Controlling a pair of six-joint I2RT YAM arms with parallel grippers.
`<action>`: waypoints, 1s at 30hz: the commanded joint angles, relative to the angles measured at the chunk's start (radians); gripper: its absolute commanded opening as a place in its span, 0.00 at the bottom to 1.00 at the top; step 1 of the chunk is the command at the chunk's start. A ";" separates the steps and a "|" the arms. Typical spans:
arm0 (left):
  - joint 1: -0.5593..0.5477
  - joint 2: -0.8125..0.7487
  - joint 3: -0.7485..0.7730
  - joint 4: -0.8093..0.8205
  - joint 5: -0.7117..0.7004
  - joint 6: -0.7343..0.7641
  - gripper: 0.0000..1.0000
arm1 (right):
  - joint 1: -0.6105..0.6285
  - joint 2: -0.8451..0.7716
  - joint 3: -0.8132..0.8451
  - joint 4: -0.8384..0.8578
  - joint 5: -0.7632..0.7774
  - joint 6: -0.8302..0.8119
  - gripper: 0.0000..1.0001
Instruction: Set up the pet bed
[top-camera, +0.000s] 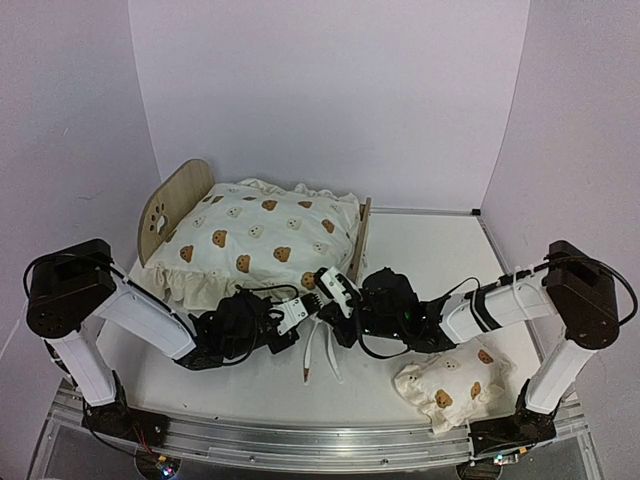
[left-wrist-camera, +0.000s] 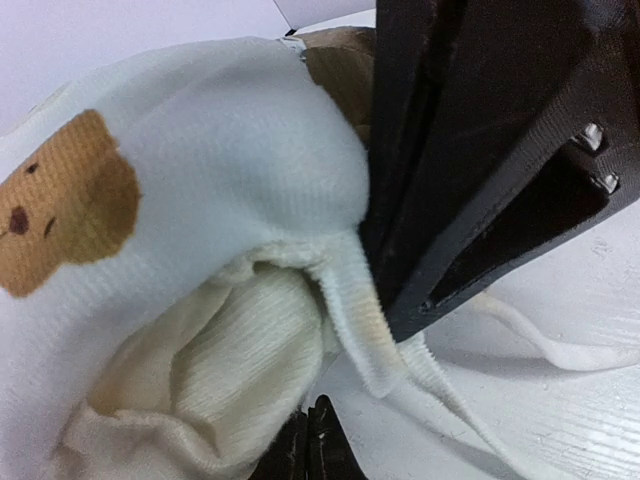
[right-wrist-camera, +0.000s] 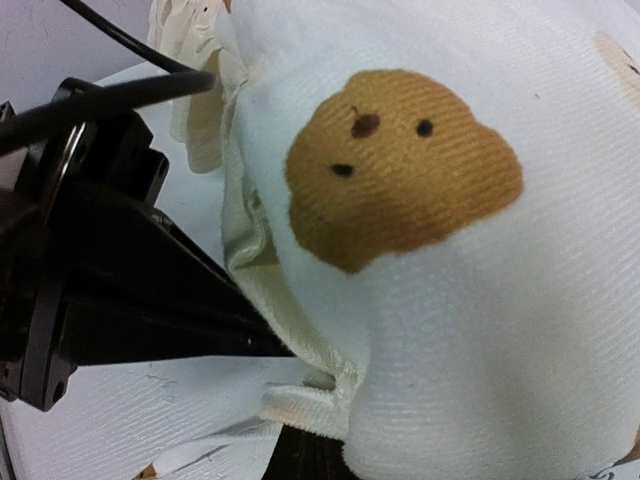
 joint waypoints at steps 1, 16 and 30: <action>-0.001 -0.111 -0.025 0.063 -0.025 0.031 0.04 | -0.001 -0.008 0.044 0.009 -0.010 -0.023 0.00; -0.061 0.014 0.038 0.119 -0.055 -0.059 0.04 | -0.001 -0.015 0.036 0.018 -0.047 -0.012 0.00; -0.029 0.067 0.091 0.138 -0.023 0.105 0.13 | -0.008 0.002 0.042 0.014 -0.106 -0.036 0.00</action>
